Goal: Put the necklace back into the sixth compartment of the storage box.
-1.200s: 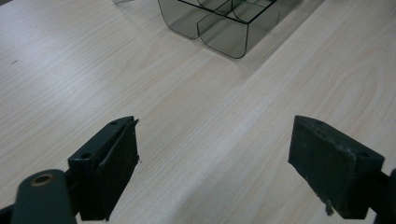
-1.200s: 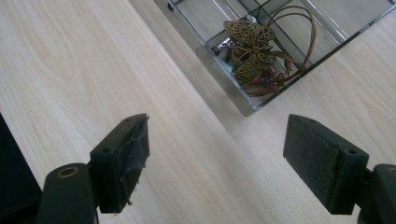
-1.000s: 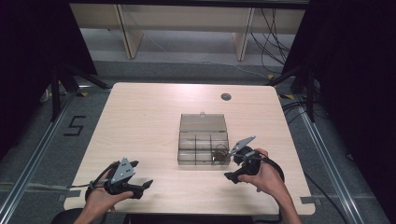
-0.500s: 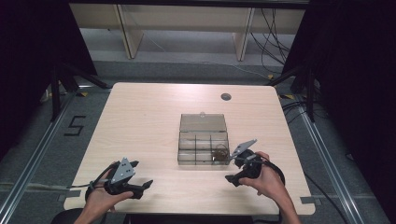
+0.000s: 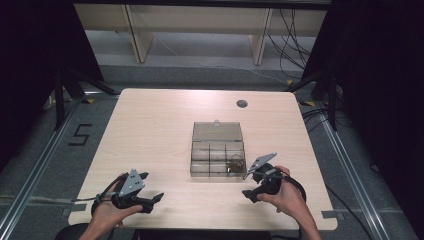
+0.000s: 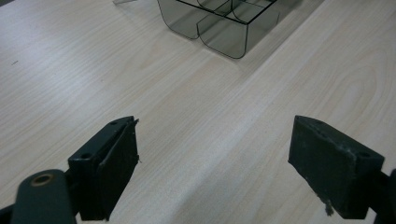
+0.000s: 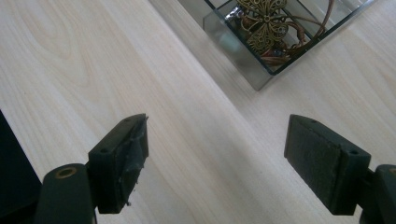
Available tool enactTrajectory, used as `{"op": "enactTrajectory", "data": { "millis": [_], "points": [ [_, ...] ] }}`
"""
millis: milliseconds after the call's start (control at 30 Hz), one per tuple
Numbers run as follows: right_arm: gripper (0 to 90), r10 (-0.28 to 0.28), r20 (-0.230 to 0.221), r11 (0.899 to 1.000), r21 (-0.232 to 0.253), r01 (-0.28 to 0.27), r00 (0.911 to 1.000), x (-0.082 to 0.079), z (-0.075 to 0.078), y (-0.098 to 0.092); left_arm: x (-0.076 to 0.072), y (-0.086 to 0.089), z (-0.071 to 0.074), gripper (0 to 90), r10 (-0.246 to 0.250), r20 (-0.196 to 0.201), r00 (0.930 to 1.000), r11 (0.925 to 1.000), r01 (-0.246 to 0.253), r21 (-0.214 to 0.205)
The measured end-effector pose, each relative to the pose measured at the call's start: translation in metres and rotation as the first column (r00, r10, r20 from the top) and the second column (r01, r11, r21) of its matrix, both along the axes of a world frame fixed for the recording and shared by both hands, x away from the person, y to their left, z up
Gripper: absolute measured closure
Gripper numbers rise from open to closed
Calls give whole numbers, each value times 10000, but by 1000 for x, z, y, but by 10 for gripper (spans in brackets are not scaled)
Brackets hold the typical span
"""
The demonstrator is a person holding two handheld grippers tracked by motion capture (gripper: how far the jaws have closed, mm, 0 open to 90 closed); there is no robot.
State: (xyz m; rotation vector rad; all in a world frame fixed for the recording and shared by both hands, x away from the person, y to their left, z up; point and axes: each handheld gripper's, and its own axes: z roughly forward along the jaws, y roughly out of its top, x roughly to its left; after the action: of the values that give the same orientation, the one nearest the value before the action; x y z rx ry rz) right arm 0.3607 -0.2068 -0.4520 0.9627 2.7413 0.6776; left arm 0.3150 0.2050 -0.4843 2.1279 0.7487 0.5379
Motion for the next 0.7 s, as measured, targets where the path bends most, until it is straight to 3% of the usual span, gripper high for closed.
{"op": "enactTrajectory", "data": {
  "millis": [267, 300, 400, 500, 533, 567, 700],
  "points": [
    [227, 117, 23, 9998, 168, -117, 9999, -2, -6, -1, 0, 0, 0, 152, 17, 5, 10000, 10000, -17, -23],
    [227, -205, -143, 9997, 91, 207, 9997, -4, -5, -1, 0, 0, 0, 152, 12, 6, 10000, 10000, -12, -10],
    [227, 76, -28, 9997, 226, -76, 10000, -3, -8, -2, 0, 0, 0, 152, 14, 7, 10000, 10000, -14, 3],
    [228, -53, 27, 9998, 191, 53, 10000, -5, -10, -3, 0, 0, 0, 152, -39, 62, 10000, 10000, 39, 24],
    [228, -317, -109, 9994, 134, 318, 9994, -6, -11, -2, 0, 0, 0, 152, -30, 49, 10000, 10000, 30, 25],
    [228, 62, 82, 9996, 282, -64, 9999, -4, -12, -3, 0, 0, 0, 151, -26, 51, 10000, 10000, 26, 21],
    [228, -68, 88, 9995, 320, 65, 9999, -8, -13, -4, 0, 1, 0, 152, -36, 105, 9999, 10000, 36, -19]
  ]
}}
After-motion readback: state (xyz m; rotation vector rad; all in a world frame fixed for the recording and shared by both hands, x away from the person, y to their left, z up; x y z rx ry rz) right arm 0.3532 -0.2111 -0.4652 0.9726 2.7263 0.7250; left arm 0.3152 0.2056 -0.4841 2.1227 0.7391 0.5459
